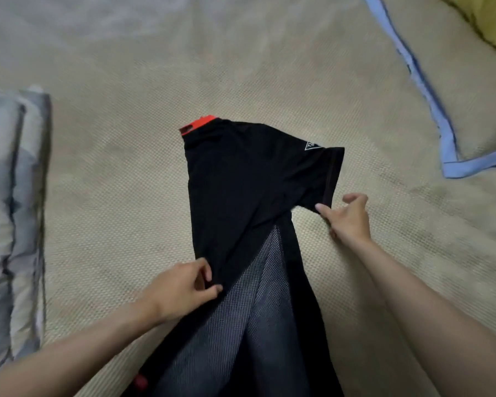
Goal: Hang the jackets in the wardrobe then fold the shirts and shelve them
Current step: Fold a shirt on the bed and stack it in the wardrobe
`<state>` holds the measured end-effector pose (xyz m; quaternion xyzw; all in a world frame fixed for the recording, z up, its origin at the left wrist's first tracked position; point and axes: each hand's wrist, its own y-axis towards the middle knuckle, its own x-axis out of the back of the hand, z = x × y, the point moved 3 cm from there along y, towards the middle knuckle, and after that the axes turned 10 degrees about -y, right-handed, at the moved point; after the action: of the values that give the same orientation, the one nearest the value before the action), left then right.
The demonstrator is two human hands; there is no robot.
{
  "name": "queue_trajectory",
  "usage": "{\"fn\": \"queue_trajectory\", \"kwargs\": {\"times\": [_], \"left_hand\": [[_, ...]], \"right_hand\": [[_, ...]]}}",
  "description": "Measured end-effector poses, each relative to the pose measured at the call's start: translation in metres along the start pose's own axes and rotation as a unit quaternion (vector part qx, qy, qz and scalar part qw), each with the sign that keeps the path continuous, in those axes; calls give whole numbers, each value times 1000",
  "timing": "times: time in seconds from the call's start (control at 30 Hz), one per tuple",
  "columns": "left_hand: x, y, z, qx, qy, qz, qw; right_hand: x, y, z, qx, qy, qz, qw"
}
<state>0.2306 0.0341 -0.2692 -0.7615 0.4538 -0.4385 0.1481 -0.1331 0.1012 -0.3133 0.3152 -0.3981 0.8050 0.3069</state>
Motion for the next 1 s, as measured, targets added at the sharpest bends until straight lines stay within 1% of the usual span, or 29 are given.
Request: {"fn": "queue_trajectory", "kwargs": {"times": [0.1,0.13,0.2,0.27,0.33,0.4,0.47,0.53,0.57,0.67,0.73,0.8,0.83,0.93,0.97,1.0], "left_hand": [[-49,-57,27,33,-12,53,998],[-61,-69,33,32,-8,49,998],[-71,-81,44,31,-7,19,999],[-71,-86,50,33,-32,-2,999],[-70,-93,44,19,-60,-17,998],[-73,-100,32,-6,-63,-24,998],[-79,-108,17,-39,-42,-29,998],[-87,-117,3,-60,-15,-35,997],[-92,-124,-4,-65,-18,-35,997],[-108,-139,-24,-100,-69,-18,992],[-115,-147,-35,-105,-111,-7,988],[-123,-155,-48,-96,-158,-6,983],[-127,-159,-57,-92,-181,-6,979],[-151,-168,-85,-83,-214,9,973],[-161,-170,-95,-74,-241,39,967],[-172,-171,-103,-61,-295,89,949]], "right_hand": [[-10,-40,-16,9,-14,44,999],[-15,-54,-19,17,-14,61,998],[-24,-77,-23,43,-17,86,995],[-30,-96,-28,68,-43,107,991],[-32,-116,-31,92,-77,128,985],[-34,-137,-38,122,-102,139,977],[-34,-157,-52,149,-115,122,975],[-36,-176,-70,154,-116,106,975],[-37,-188,-78,154,-113,107,976],[-40,-220,-104,147,-101,123,976],[-40,-233,-122,143,-113,136,974],[-35,-242,-139,113,-111,146,976],[-31,-244,-146,97,-115,133,980],[-9,-259,-148,100,-101,11,990],[-1,-265,-142,90,-62,-9,994],[4,-270,-138,63,4,13,998]]}}
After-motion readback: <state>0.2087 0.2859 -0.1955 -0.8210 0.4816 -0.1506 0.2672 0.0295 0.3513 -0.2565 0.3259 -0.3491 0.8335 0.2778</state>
